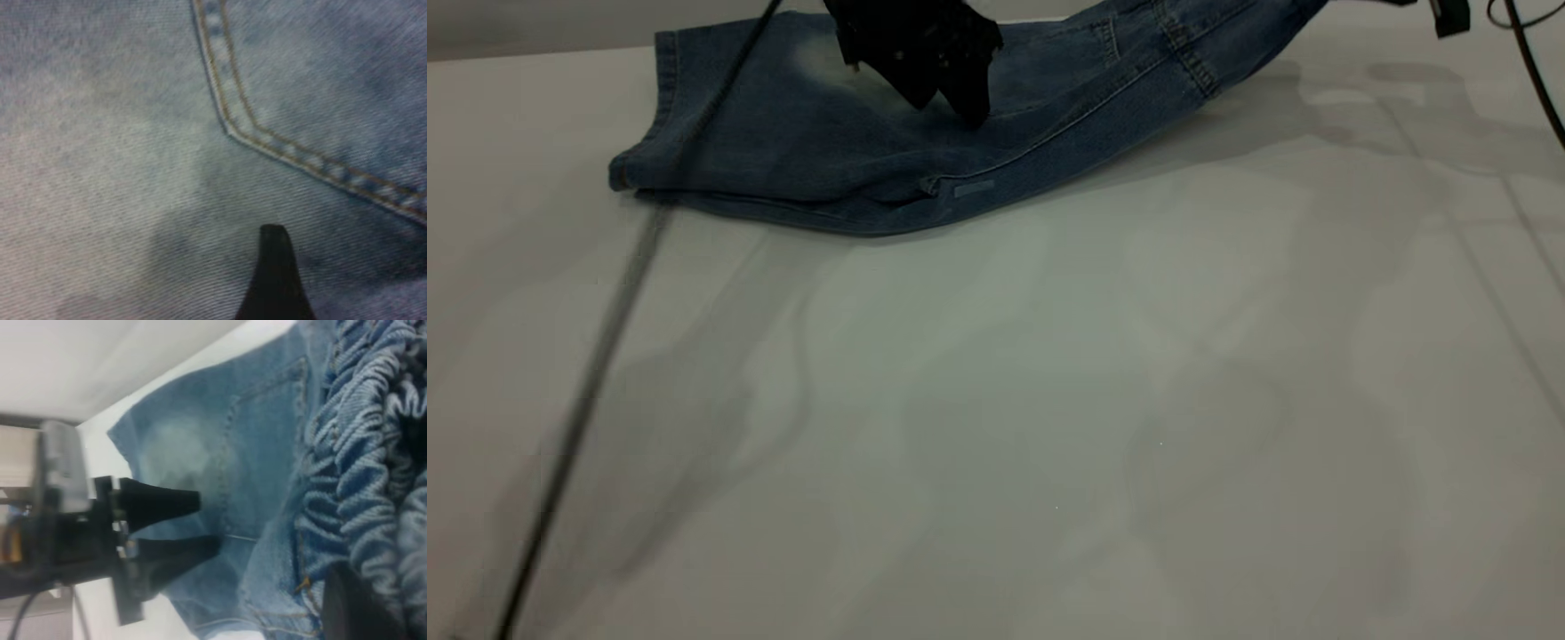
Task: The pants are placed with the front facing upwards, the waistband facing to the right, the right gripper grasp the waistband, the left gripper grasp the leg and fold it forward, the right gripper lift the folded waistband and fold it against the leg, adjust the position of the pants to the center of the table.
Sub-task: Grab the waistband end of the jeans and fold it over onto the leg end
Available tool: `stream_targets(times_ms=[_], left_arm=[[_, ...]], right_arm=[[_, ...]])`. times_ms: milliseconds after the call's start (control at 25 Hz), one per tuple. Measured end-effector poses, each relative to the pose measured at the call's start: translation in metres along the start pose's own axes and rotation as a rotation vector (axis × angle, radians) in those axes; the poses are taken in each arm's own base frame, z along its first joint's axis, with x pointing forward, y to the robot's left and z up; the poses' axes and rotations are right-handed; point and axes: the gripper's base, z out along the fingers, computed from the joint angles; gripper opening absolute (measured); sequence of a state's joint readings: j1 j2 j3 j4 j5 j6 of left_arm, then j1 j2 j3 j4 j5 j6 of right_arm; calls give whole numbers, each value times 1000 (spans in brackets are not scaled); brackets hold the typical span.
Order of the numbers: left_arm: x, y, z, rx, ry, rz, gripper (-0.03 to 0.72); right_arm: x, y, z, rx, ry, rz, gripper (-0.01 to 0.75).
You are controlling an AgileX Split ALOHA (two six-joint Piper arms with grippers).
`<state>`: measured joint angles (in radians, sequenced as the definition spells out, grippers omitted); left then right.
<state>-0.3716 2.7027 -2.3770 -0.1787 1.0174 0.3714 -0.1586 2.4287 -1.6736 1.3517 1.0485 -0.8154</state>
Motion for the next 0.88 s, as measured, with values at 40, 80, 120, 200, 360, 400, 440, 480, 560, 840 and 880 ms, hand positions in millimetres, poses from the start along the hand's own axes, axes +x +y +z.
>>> stream_targets(times_ms=[40,80,120,200,360,400,440,480,560,840,880], left_arm=[[1,0,2,-1,0,-1,481],[1,0,3,-1,-2,-1,481],[1,0,4,-2,-2,-1,481],[1,1,7,-4,-7,-2,481],[4,1,13,-2,2,-3,481],[4,1,14,-2,2,-3,481],[5,1,15,-1,4,-4,481],[6,1,17,0,8,-4,481],[6,1,18,0,9,-4,481],[6,1,18,-1,8,-4,481],[6,1,18,-1,8,-4,481]], right_arm=[[0,2,-1,-5,0,-2,45],[0,2,-1,-9,0,-2,45],[0,3,-1,-10,0,-3,45],[0,5,0,-12,7,-7,45],[4,19,7,-44,32,-27,45],[4,24,9,-51,33,-31,45],[5,29,11,-56,38,-40,45],[7,35,14,-66,49,-54,45],[8,49,17,-88,67,-85,45],[13,98,35,-202,122,-165,45],[16,101,40,-207,132,-171,45]])
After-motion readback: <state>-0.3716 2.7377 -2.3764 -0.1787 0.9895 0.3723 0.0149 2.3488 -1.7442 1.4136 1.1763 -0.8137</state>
